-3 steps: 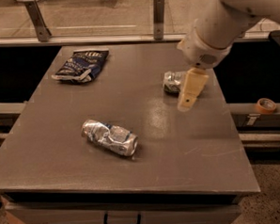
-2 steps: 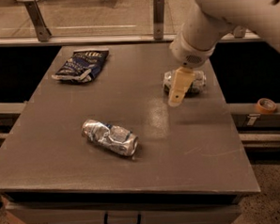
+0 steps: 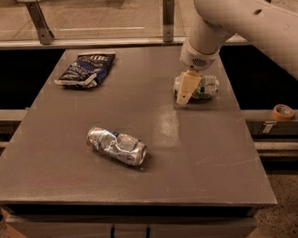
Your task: Move 7up can near blue chip bag
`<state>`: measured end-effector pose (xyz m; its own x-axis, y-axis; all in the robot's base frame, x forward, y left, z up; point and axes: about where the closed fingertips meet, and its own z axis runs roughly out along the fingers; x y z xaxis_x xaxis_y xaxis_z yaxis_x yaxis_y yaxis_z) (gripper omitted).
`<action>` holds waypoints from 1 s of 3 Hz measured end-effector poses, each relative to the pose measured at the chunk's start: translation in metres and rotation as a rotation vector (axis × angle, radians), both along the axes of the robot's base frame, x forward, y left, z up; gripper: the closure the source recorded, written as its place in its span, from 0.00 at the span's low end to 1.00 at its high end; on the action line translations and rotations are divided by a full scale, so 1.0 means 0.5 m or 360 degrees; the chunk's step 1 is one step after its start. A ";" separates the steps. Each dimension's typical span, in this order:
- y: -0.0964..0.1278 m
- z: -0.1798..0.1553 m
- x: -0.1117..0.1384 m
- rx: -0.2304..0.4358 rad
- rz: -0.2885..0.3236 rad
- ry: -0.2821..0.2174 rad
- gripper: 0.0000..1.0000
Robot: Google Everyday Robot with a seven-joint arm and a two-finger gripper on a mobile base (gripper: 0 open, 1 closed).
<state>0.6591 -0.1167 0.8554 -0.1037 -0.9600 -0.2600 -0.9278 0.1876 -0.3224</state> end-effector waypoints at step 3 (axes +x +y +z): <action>0.085 0.016 -0.052 0.0094 0.0206 0.0133 0.88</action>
Offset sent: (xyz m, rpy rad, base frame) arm -0.0183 0.0311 -0.0031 0.0293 0.0835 0.0770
